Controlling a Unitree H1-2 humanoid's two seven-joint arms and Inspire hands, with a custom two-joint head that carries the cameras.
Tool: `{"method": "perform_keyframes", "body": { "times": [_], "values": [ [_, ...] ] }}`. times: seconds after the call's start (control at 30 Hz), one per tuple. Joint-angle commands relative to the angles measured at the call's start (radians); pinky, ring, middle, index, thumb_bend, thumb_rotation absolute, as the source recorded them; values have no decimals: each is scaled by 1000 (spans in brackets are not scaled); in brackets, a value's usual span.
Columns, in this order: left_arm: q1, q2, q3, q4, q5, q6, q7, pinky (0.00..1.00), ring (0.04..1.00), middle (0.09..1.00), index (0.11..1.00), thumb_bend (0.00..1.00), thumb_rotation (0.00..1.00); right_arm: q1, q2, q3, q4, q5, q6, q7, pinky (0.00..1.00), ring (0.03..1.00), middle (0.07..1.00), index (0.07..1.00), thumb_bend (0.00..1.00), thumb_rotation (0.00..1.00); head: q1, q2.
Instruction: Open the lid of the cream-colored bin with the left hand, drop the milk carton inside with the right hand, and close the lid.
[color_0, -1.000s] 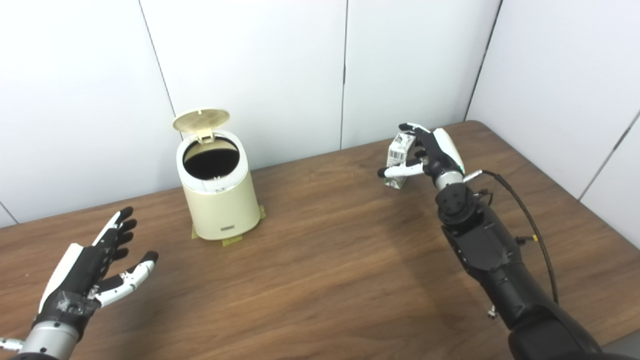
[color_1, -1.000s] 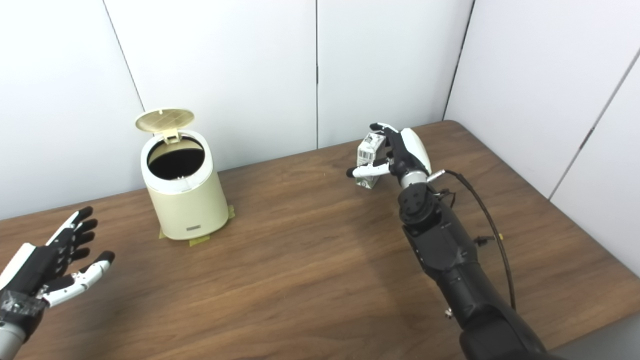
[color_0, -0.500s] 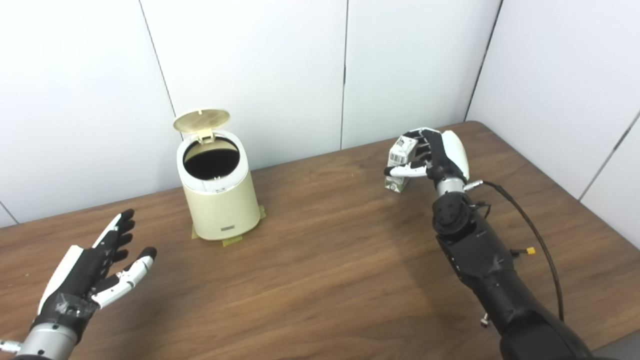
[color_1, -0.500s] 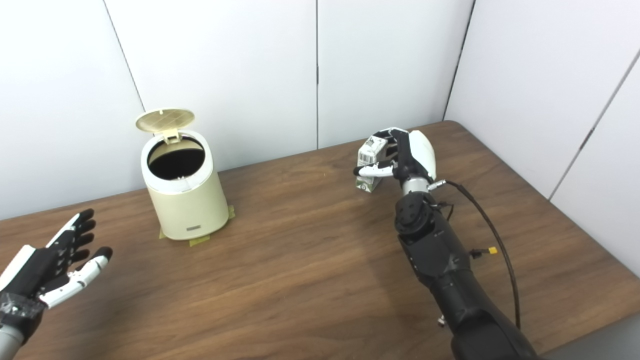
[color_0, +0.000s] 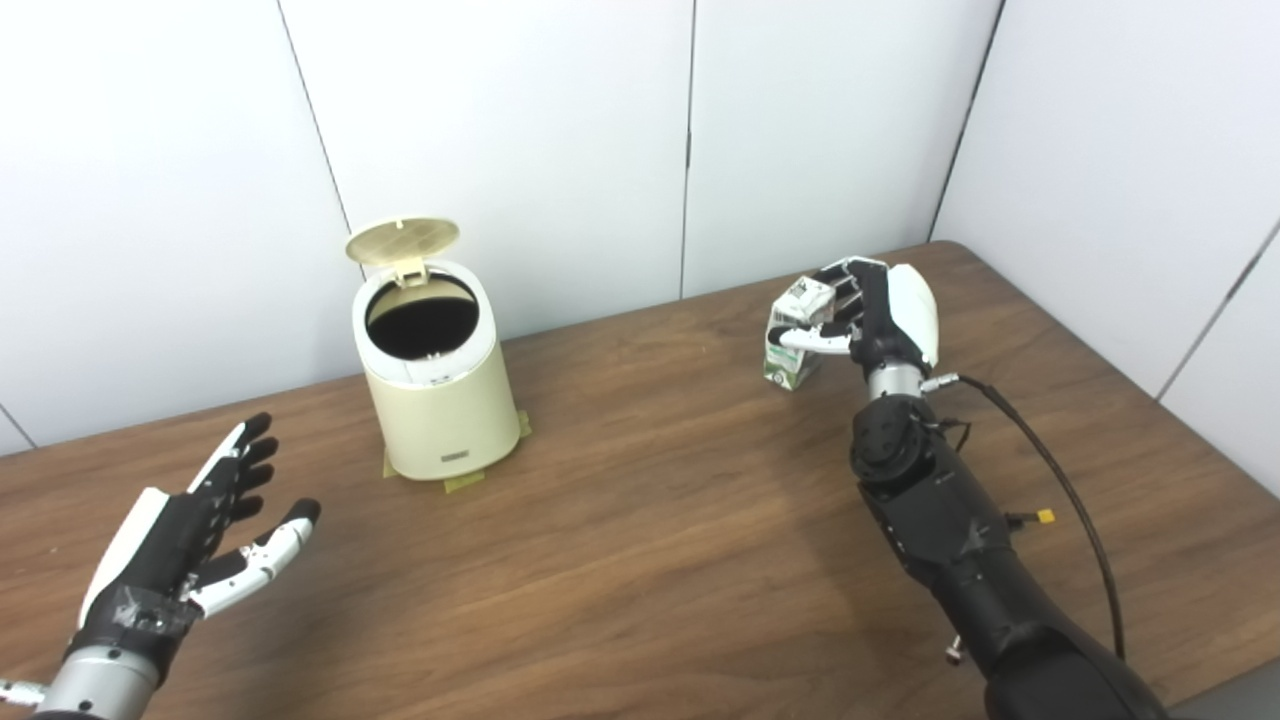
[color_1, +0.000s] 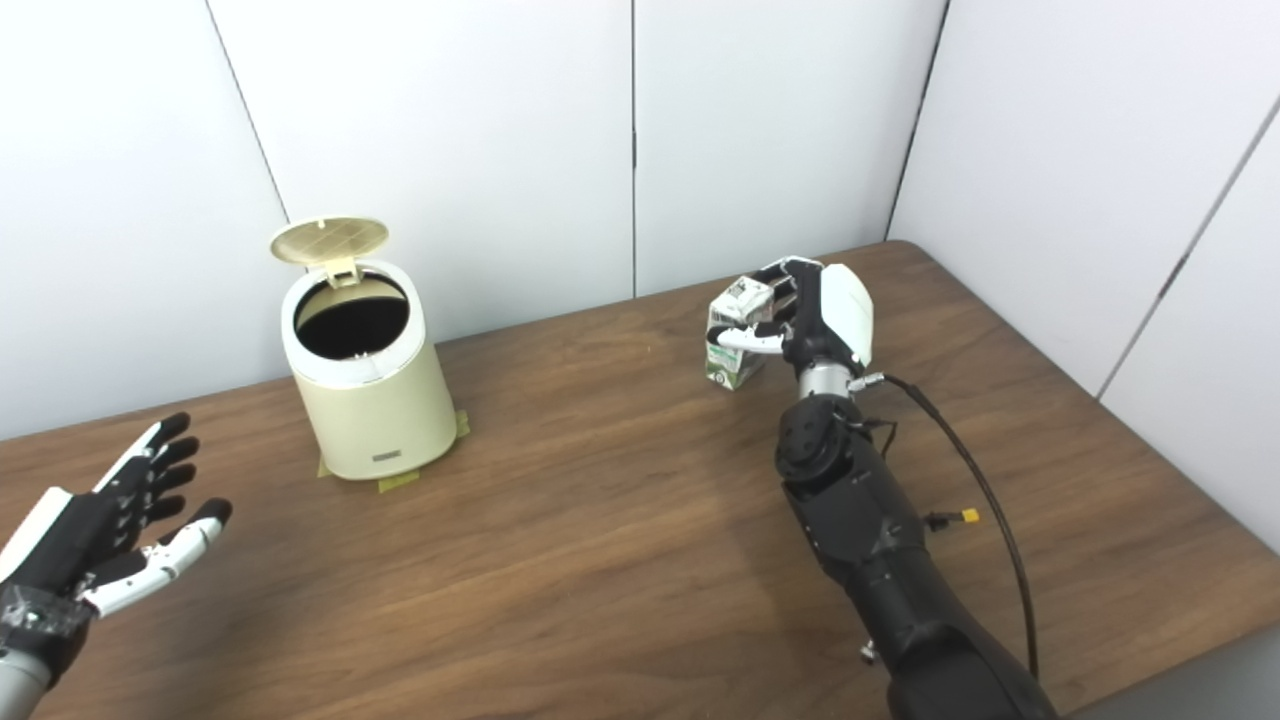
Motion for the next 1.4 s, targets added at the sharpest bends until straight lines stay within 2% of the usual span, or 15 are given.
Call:
{"method": "perform_keyframes", "body": {
  "times": [0.0,0.07,0.23,0.3,0.43,0.6,0.77,0.83,0.93,1.17,1.37],
  "values": [
    [-21,-1,3,-41,-5,-6,10,924,948,967,1000,296,162,-52,-16,-3,-49,-23,-58,-38,356,430,503,487,522,157,10,0],
    [-16,-1,3,-48,-4,-6,14,926,946,962,1000,299,155,-42,-12,-1,-89,-30,-47,-30,385,458,518,487,522,154,20,0],
    [-1,-12,18,-65,9,-6,30,931,944,957,1000,281,168,-2,8,8,-283,-46,-13,23,397,456,506,487,522,139,50,3],
    [10,-23,28,-75,11,-6,41,937,949,957,1000,268,194,11,18,12,-351,-49,-4,50,407,463,475,500,528,37,63,4],
    [40,-81,81,-90,-28,-6,70,944,964,965,1000,237,255,19,40,28,-456,-86,26,78,382,442,447,521,527,2,98,8],
    [79,-132,97,-105,-25,-6,86,941,972,975,1000,228,479,8,60,39,-496,-100,-29,84,362,398,482,521,519,0,139,8],
    [107,-155,87,-90,-84,-6,134,982,991,986,1000,265,576,-7,61,47,-494,-88,-94,98,337,378,507,514,515,0,195,4],
    [120,-156,70,-85,-98,-7,166,980,986,981,1000,280,606,-22,76,48,-500,-81,-92,108,336,375,506,511,515,0,229,3],
    [134,-164,41,-86,-87,-7,217,958,967,968,1000,307,626,-53,100,57,-516,-74,-87,131,355,374,497,512,516,0,269,2],
    [161,-162,-10,-70,-159,-26,301,958,969,969,1000,344,647,-132,163,96,-553,-67,-52,219,347,382,501,497,518,0,341,-6],
    [179,-159,-52,-82,-149,-16,365,927,961,956,1000,386,586,-196,228,129,-523,-74,-45,258,310,371,496,511,516,0,385,-8]
  ]
}}
